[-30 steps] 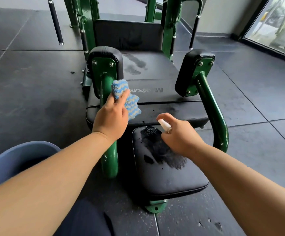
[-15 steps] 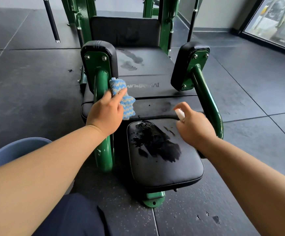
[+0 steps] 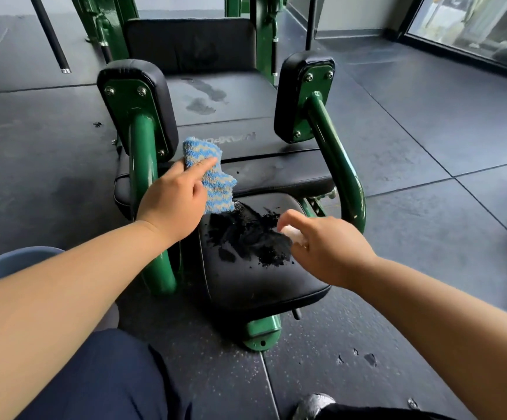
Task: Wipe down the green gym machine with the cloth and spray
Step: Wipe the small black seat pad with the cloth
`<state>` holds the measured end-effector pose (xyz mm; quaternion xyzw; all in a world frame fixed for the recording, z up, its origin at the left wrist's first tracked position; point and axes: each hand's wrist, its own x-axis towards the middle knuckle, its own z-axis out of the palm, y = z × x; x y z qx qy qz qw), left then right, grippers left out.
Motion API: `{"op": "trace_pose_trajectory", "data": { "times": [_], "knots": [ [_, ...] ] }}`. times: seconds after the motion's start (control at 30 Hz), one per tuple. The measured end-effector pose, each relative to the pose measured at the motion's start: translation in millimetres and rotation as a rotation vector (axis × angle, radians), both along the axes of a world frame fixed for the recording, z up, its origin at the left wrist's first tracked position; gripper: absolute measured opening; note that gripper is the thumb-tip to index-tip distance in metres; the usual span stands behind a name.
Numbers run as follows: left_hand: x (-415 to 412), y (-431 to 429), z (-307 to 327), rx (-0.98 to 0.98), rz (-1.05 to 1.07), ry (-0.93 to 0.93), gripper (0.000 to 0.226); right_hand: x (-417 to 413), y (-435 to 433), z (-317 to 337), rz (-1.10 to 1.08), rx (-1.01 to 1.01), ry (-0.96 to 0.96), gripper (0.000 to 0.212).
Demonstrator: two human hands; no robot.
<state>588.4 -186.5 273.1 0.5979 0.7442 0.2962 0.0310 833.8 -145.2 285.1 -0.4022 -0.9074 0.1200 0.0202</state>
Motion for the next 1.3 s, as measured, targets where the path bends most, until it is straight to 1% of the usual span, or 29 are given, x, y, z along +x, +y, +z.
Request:
{"op": "trace_pose_trajectory", "data": {
  "times": [0.13,0.3,0.37,0.47,0.53,0.57,0.6,0.63,0.67,0.7,0.73,0.77,0.83,0.93,1.0,1.07,1.13,1.2,1.3],
  "knots": [
    [2,-2,-3,-0.05,0.016,-0.04,0.051,0,-7,-6,0.045,0.01,0.036,0.045],
    [10,-6,-5,-0.061,-0.016,-0.051,0.05,23,0,-9,-0.068,0.093,0.052,0.034],
    [16,-6,-4,-0.038,-0.045,-0.043,0.05,35,-3,-11,-0.081,0.038,0.059,0.041],
    [27,-4,-5,-0.027,-0.078,-0.024,0.05,29,-19,-6,0.027,-0.08,0.109,0.053],
    [37,-2,-3,-0.012,-0.094,-0.041,0.049,22,-25,-2,0.074,-0.067,0.126,0.055],
    [43,-2,-2,-0.003,-0.107,-0.048,0.048,23,-25,-1,0.062,-0.06,0.129,0.056],
    [48,-3,0,0.009,-0.11,-0.063,0.045,23,-23,-1,0.033,-0.066,0.133,0.056],
    [58,-3,1,0.018,-0.127,-0.081,0.041,32,-20,-4,-0.039,-0.091,0.144,0.052],
    [66,-6,1,0.044,-0.14,-0.099,0.036,40,-16,-6,-0.117,-0.115,0.162,0.041],
    [77,-10,-1,0.082,-0.173,-0.11,0.03,49,-12,-11,-0.208,-0.143,0.185,0.025],
    [93,-14,-8,0.12,-0.243,-0.105,0.025,65,-10,-19,-0.31,-0.173,0.224,0.012],
    [110,-21,-14,0.139,-0.323,-0.09,0.023,79,-10,-27,-0.398,-0.211,0.268,0.007],
    [146,-37,-35,0.141,-0.483,-0.057,0.022,107,-16,-49,-0.526,-0.28,0.324,0.006],
    [198,-48,-65,0.163,-0.674,-0.034,0.024,150,-25,-88,-0.698,-0.307,0.29,0.02],
    [211,-50,-74,0.113,-0.731,-0.037,0.028,162,-30,-106,-0.76,-0.366,0.273,0.022],
    [236,-48,-98,-0.009,-0.749,-0.072,0.032,189,-40,-138,-0.848,-0.439,0.25,0.018],
    [245,-44,-117,-0.234,-0.632,-0.135,0.036,204,-52,-171,-0.874,-0.522,0.256,0.012],
    [252,-40,-141,-0.465,-0.521,-0.191,0.044,210,-63,-204,-0.909,-0.591,0.319,0.004],
    [253,-36,-174,-0.671,-0.464,-0.266,0.052,209,-78,-248,-0.96,-0.659,0.336,0.009]
  ]
}}
